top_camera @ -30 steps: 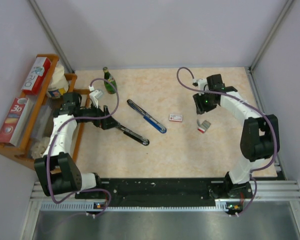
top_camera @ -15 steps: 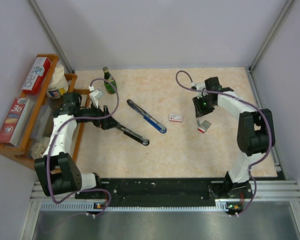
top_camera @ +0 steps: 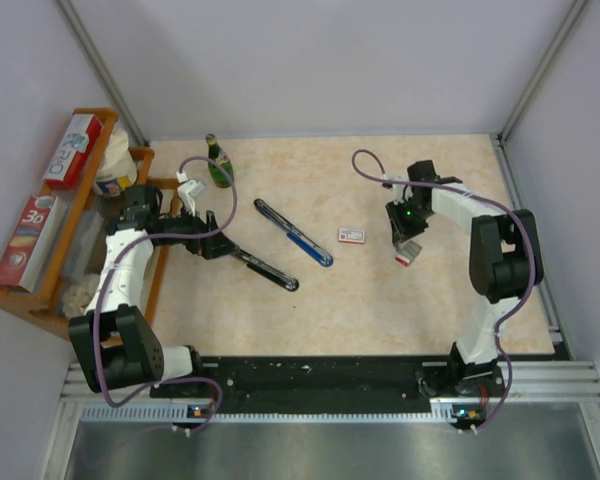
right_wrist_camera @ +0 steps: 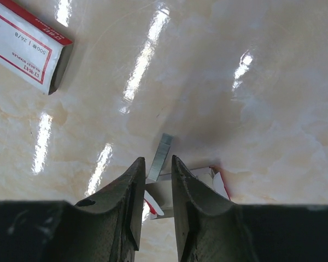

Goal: Load the staples into the stapler

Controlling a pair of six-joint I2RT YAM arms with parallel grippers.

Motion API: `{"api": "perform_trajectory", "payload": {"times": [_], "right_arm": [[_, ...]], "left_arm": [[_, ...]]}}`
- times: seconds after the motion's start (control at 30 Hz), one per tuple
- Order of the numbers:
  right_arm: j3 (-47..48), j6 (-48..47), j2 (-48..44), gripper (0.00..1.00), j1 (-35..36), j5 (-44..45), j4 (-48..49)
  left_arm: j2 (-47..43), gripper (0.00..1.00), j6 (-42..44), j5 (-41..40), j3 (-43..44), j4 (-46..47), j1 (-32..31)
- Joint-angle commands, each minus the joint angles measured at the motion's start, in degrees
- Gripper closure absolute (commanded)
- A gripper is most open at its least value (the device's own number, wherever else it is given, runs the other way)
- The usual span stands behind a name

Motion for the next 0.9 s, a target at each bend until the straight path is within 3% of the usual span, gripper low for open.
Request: {"api": "perform_trajectory", "payload": {"times": [0.0, 0.53, 0.87], "right_arm": [[0.7, 0.5, 1.3, 0.75, -0.6, -1.2, -0.7], [0.7, 0.7, 0.3, 0.85, -0.5, 0.9, 0.3], [-0.6, -0.5, -2.0, 0.87, 1.7, 7.3, 3.7]], "left_arm": [[-0.1, 0.01, 1.2, 1.8, -0.2, 0.4, 0.5], [0.1, 0.01, 1.1, 2.1, -0.2, 0.4, 0.5], [-0.1, 0.01, 1.2, 2.0, -0.2, 0.4, 0.6]]}}
